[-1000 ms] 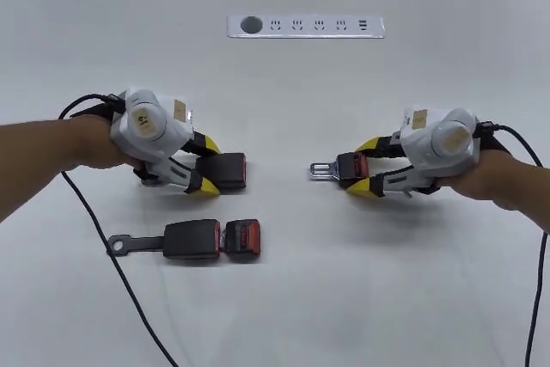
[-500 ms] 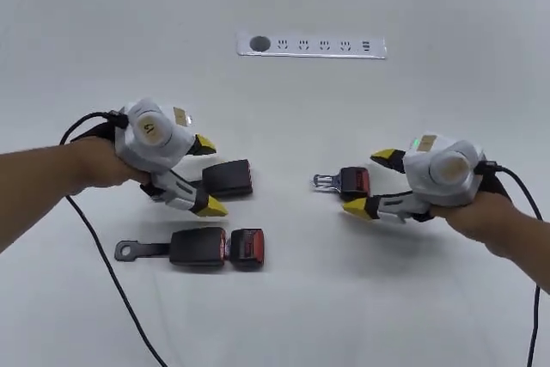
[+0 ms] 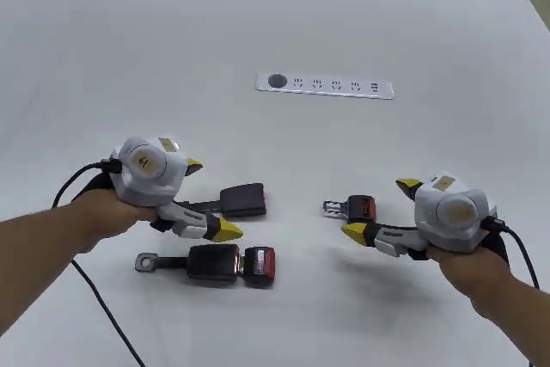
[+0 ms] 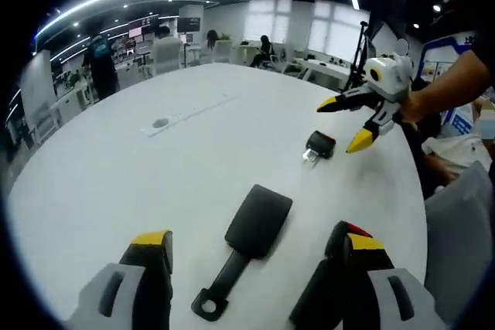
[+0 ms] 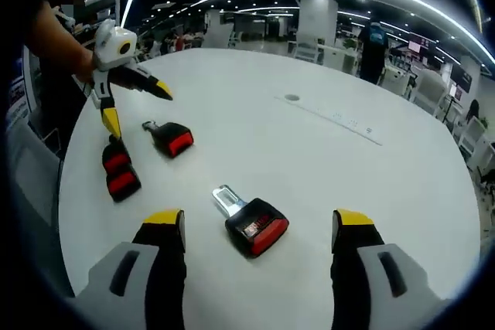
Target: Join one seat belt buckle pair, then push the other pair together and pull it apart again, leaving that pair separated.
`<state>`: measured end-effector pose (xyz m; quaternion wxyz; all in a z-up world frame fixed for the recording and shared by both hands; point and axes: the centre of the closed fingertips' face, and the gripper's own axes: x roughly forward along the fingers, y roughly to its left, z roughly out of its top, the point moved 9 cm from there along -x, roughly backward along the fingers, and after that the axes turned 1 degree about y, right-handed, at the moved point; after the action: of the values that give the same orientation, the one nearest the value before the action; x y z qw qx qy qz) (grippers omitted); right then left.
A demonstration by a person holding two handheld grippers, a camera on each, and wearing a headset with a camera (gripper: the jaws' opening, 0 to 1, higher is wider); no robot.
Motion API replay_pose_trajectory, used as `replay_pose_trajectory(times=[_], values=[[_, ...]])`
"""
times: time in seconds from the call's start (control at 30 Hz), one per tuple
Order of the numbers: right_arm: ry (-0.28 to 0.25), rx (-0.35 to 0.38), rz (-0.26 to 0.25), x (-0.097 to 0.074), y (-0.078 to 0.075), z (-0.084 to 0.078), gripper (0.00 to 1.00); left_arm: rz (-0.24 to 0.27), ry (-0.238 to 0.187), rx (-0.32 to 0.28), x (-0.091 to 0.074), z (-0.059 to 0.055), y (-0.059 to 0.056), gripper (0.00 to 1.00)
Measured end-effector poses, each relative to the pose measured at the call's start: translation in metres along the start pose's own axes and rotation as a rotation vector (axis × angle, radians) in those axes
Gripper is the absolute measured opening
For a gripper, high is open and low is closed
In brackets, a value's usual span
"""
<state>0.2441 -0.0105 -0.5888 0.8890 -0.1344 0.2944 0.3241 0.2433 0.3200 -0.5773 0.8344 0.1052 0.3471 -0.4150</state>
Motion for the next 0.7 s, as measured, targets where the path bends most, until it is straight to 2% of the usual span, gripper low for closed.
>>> replay_pose_trajectory(times=[0.07, 0.1, 0.17, 0.3, 0.4, 0.47, 0.53, 0.6, 0.7], values=[[-0.015, 0.022, 0.003, -0.004, 0.008, 0.001, 0.79, 0.024, -0.014, -0.006, -0.004, 0.001, -0.003, 0.98], [-0.016, 0.023, 0.002, -0.004, 0.008, -0.001, 0.81, 0.035, -0.025, -0.018, -0.005, -0.005, 0.0, 1.0], [-0.016, 0.027, -0.011, -0.005, 0.011, -0.003, 0.82, 0.043, -0.026, -0.028, -0.011, -0.007, -0.004, 1.0], [-0.057, 0.07, -0.033, -0.015, 0.02, -0.001, 0.85, 0.061, -0.065, -0.07, -0.023, -0.011, -0.013, 1.0], [-0.068, 0.078, -0.054, -0.022, 0.027, -0.001, 0.88, 0.079, -0.076, -0.059, -0.03, -0.017, -0.018, 1.0], [-0.075, 0.077, -0.064, -0.025, 0.031, -0.002, 0.91, 0.087, -0.116, -0.107, -0.036, -0.019, -0.023, 1.0], [-0.08, 0.08, -0.066, -0.029, 0.036, -0.005, 0.93, 0.094, -0.117, -0.113, -0.042, -0.025, -0.026, 1.0], [-0.091, 0.084, -0.069, -0.035, 0.04, -0.007, 0.93, 0.089, -0.135, -0.152, -0.048, -0.027, -0.034, 1.0], [-0.097, 0.101, -0.077, -0.042, 0.045, -0.01, 0.95, 0.107, -0.138, -0.147, -0.056, -0.033, -0.039, 1.0]])
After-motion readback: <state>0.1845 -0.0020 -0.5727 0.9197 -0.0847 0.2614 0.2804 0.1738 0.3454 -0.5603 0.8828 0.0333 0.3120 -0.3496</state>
